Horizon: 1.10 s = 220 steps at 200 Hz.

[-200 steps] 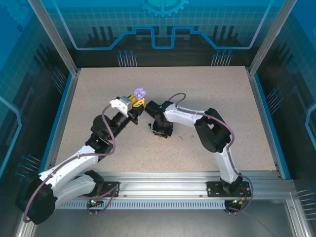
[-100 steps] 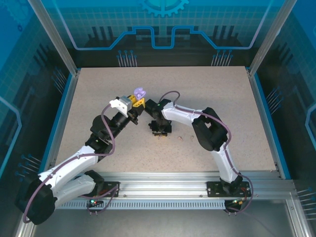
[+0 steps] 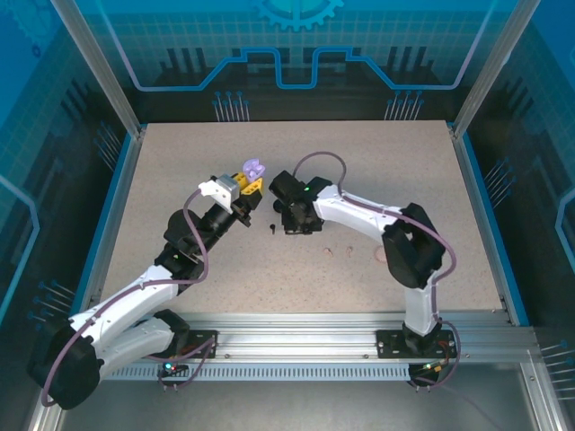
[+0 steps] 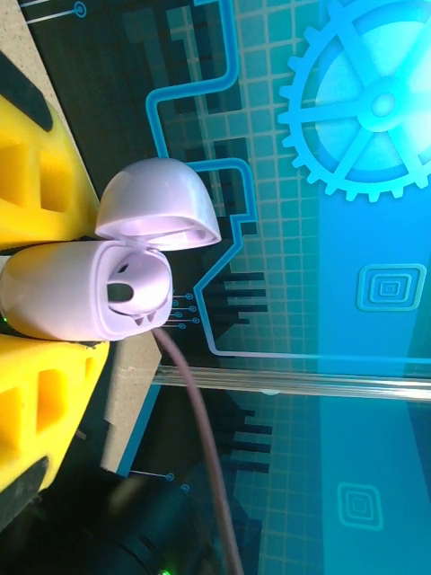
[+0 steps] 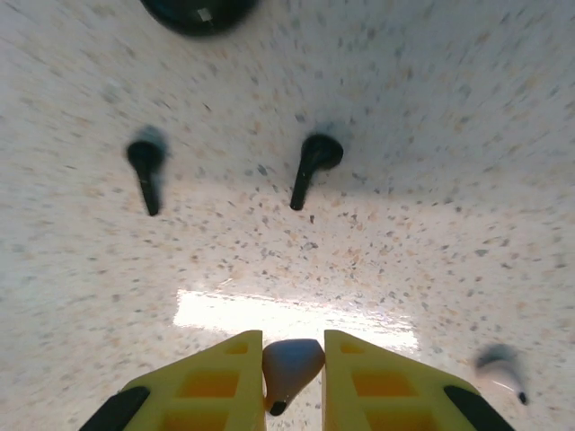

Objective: Insert wireless bluetooth earbuds into charging case

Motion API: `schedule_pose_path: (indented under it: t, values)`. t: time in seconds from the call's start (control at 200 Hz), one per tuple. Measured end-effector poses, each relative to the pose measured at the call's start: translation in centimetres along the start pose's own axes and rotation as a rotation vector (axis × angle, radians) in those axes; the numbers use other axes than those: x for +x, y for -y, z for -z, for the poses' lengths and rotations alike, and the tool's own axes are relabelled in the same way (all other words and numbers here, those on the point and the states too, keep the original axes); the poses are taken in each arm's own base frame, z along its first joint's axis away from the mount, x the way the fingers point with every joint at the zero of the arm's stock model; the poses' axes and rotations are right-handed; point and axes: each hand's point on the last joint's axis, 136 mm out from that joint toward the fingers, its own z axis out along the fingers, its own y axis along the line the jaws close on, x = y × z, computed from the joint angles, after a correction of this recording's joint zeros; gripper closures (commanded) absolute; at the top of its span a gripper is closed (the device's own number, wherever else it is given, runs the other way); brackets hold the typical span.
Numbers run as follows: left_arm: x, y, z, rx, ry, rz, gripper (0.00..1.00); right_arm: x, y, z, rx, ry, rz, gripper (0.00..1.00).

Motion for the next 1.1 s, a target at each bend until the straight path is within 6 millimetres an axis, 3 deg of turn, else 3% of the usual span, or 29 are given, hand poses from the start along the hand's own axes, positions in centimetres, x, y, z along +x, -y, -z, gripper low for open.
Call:
schedule_pose_path:
  t: [0.3,0.52,0.715,0.855,1.101]
  values:
    - [-0.1,0.4,0.1,0.022,0.001,-0.001,1.00,-5.0,0.7,10.4,-0.120,0.267,0.043,0.79]
    - [0.3,1.3,-0.6,0.080,-0.016,0.002,1.00,-9.6,-0.2,20.6,-0.223,0.512,0.117,0.77]
    - [0.0,2.1,-1.5,0.131,-0.023,0.004,1.00,-11.5,-1.1,28.7,-0.313,0.686,0.202,0.76]
    - [-0.1,2.4,-2.2,0.151,-0.028,0.004,1.00,-11.3,-1.8,30.8,-0.355,0.724,0.278,0.76]
    - [0.2,2.8,-3.4,0.178,-0.044,0.008,1.00,-9.9,-3.3,30.4,-0.384,0.703,0.395,0.76]
